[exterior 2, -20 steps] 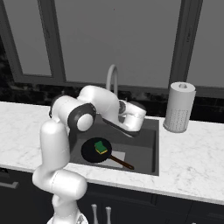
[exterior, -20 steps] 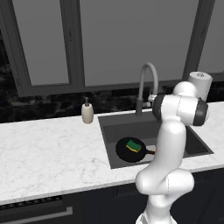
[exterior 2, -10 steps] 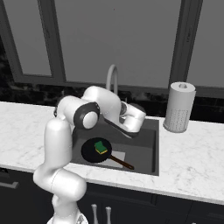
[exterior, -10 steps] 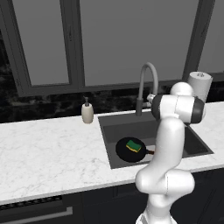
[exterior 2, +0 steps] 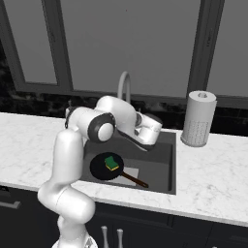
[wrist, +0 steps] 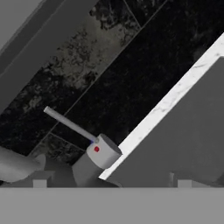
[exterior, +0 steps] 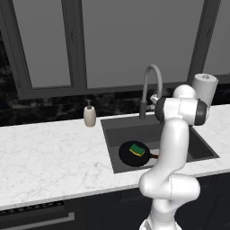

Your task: Pick the pan and sponge and place them into the sink. Then turn on the water.

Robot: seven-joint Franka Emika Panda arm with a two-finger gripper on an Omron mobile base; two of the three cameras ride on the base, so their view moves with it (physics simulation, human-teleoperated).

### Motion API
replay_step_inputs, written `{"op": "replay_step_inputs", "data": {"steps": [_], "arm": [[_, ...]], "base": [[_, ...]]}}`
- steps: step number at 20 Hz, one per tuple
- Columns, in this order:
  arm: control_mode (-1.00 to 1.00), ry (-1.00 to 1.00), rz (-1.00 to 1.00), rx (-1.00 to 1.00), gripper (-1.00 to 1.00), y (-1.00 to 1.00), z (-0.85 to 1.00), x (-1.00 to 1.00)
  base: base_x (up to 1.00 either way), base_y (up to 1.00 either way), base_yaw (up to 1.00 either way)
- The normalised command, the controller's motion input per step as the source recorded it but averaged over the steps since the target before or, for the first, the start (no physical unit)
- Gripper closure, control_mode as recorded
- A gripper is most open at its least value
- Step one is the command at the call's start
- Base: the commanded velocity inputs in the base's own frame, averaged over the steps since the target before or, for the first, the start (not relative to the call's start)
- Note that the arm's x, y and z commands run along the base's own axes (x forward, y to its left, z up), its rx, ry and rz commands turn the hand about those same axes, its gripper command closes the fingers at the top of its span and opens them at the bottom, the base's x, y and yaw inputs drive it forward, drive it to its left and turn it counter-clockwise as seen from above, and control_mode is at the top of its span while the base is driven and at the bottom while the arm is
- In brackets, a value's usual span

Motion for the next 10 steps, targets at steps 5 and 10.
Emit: {"op": "replay_step_inputs", "data": {"steps": [5, 10], "arm": [[-1.00, -0.09, 0.35, 0.41, -1.00, -1.00, 0.00, 0.08], [-1.00, -0.11, 0.37, 0.39, -1.00, -1.00, 0.00, 0.10]], "base": [[0.00, 0.00, 0.00], [0.00, 0.00, 0.00]]}}
